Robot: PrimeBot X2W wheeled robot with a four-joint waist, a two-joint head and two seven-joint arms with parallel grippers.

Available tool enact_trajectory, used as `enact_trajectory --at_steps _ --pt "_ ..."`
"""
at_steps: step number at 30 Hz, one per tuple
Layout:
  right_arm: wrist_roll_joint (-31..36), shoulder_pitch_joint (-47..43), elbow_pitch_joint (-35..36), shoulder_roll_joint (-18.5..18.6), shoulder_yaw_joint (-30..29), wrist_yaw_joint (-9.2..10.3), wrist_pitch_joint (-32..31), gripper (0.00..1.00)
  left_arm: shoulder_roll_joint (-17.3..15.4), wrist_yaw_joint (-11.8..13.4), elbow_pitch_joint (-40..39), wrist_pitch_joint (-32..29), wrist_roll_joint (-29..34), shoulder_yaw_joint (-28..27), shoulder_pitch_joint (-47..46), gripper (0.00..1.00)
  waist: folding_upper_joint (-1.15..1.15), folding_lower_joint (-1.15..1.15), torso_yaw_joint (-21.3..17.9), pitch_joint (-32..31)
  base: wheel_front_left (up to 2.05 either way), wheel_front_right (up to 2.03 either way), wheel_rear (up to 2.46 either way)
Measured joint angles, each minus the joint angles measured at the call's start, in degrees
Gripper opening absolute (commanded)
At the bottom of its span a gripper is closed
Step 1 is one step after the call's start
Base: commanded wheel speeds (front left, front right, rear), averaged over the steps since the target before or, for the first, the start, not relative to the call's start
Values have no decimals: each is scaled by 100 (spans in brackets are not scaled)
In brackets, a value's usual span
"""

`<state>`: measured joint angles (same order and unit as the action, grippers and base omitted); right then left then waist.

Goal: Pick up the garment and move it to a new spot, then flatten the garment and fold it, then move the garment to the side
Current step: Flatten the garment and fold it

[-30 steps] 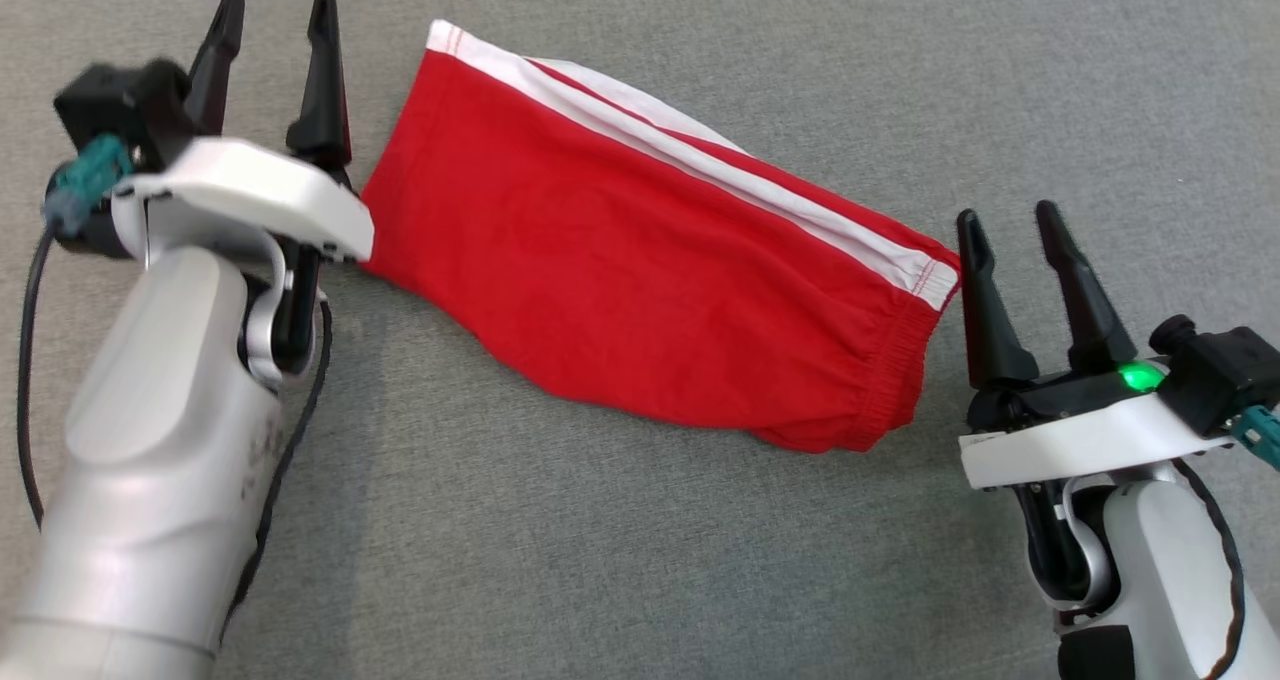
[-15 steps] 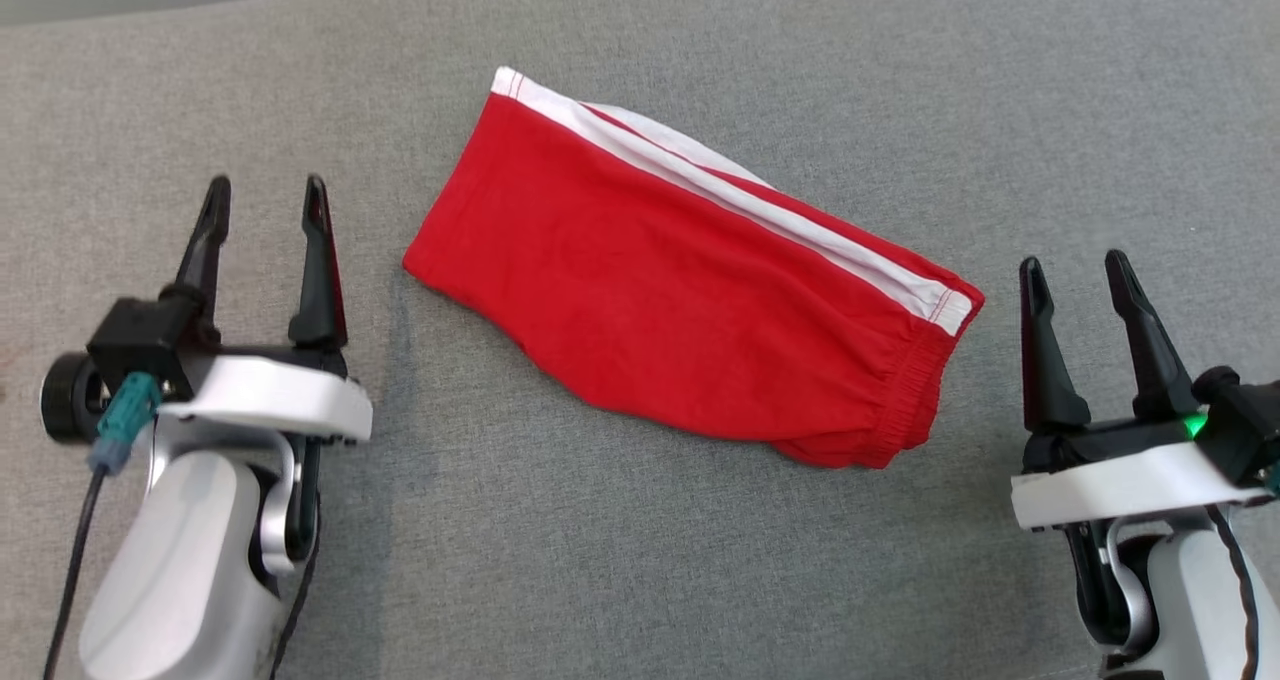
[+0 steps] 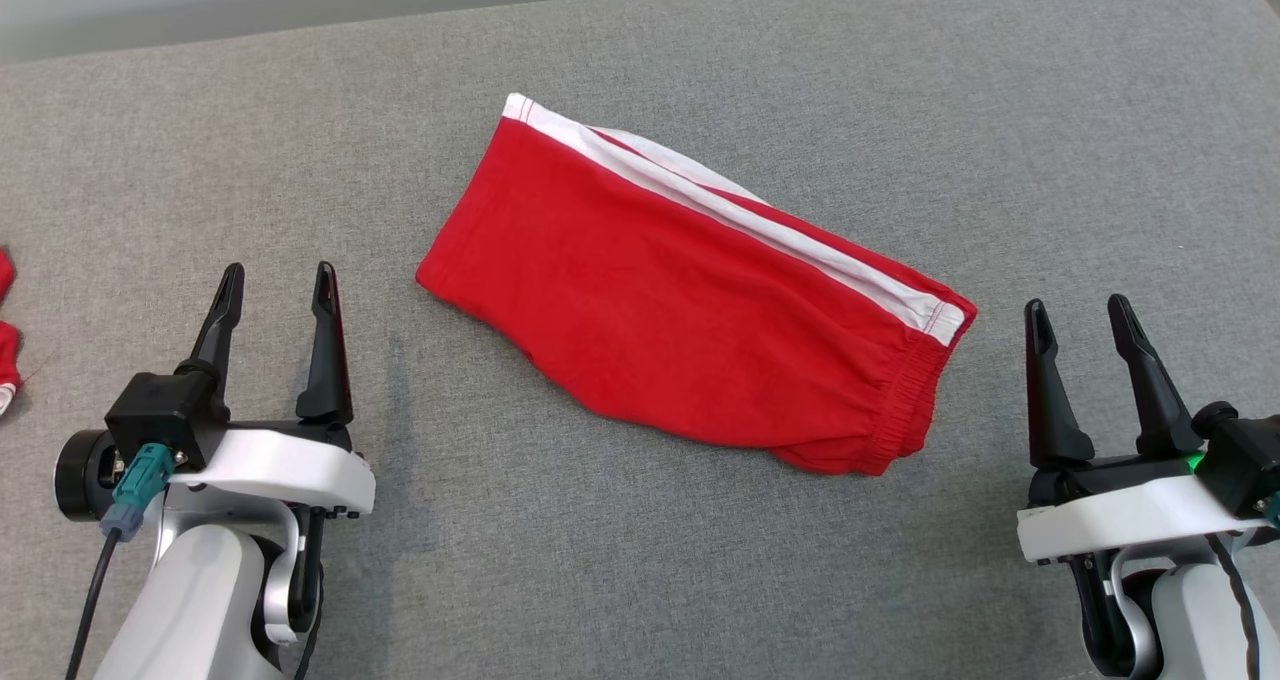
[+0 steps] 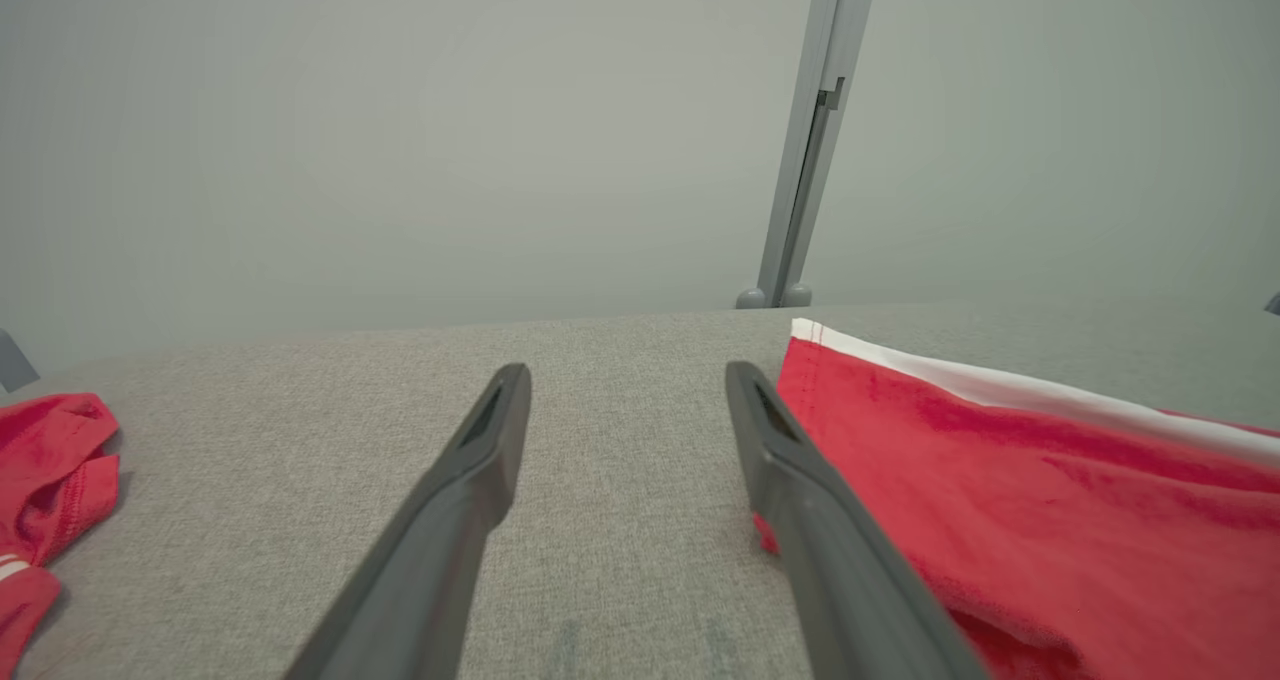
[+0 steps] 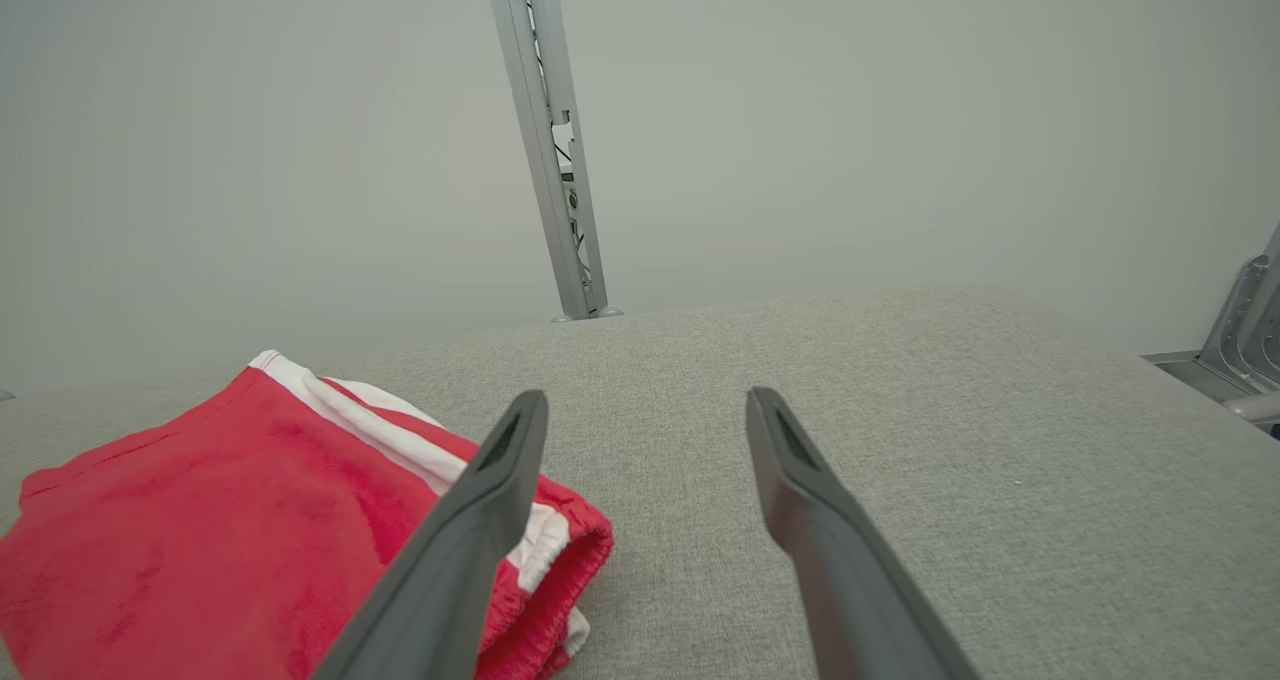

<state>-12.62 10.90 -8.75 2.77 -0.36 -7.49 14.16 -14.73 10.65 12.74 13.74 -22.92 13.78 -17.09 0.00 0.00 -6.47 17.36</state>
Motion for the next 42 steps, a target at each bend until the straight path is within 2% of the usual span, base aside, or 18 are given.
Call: enact_trajectory --at_steps 8,11,14,20,27,37,39,42 --pt "0 4 -2 0 23 0 -9 100 -54 -10 -65 -116 -32 67 -34 100 0 0 -11 17 0 0 0" --pt "0 13 9 0 11 0 -9 100 -23 -183 -103 -196 -98 153 -278 100 0 0 2 74 0 0 0" --pt "3 44 35 -1 18 0 -30 100 -31 -464 35 -383 -191 264 -736 100 0 0 15 154 0 0 0" --pt "12 168 55 0 140 0 -60 100 53 -1060 869 -1168 -406 630 -1535 100 0 0 -61 312 0 0 0" --pt "-66 212 -4 0 267 0 -53 100 138 -1393 1979 -2040 -702 823 -1951 100 0 0 -227 426 0 0 0" --pt "-248 327 -125 0 325 0 -2 100 165 -1644 2726 -2439 -836 1070 -2365 100 0 0 -333 527 0 0 0" --pt "-301 332 -140 0 332 0 0 100 182 -1672 2780 -2453 -856 1121 -2412 0 0 0 -348 530 0 0 0" --pt "-332 348 -151 0 335 0 8 100 235 -1714 2822 -2423 -886 1191 -2447 0 0 0 -369 533 0 0 0"
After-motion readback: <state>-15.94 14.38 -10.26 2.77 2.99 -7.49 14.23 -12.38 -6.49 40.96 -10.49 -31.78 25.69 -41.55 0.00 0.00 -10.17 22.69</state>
